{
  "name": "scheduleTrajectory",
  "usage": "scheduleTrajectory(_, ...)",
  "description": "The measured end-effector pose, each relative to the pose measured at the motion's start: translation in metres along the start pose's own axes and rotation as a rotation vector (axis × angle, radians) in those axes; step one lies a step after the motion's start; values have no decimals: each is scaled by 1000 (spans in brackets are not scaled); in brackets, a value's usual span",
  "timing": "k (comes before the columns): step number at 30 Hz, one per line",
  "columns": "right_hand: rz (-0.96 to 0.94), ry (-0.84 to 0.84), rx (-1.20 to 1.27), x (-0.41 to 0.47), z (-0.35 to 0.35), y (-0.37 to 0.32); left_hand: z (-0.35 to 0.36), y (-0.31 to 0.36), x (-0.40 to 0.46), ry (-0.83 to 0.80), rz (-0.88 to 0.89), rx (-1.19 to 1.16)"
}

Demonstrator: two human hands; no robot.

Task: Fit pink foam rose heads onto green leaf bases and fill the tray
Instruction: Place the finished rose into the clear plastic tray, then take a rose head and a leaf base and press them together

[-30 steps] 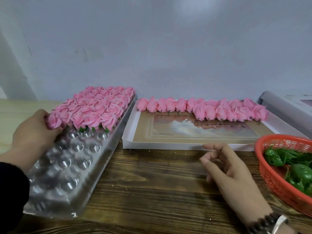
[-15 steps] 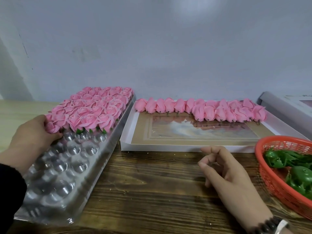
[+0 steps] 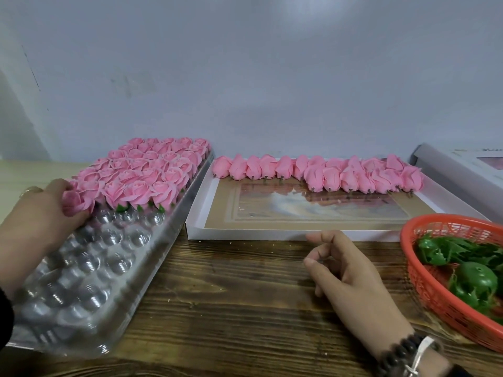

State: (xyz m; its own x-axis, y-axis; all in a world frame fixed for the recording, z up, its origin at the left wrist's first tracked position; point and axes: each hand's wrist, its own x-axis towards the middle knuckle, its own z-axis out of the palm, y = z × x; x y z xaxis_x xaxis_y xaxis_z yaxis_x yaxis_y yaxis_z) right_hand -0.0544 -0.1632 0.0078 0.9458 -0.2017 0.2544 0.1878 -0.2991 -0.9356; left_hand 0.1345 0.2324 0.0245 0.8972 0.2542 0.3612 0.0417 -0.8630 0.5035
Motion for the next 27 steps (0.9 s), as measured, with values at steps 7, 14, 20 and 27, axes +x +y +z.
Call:
scheduleTrajectory(7, -4, -7, -7, 2, 0, 1, -30, 101, -37, 248, 405, 47)
scheduleTrajectory(14, 0, -50, -34, 1, 0, -1, 24, 243, -80, -111, 504, -334)
scheduleTrajectory(20, 50, -47, -44, 3, -1, 1, 105, 300, -83, -441, 349, -346)
scheduleTrajectory(27, 78, -56, -32, 6, -1, 5, 170, 343, -76, -610, 201, -471)
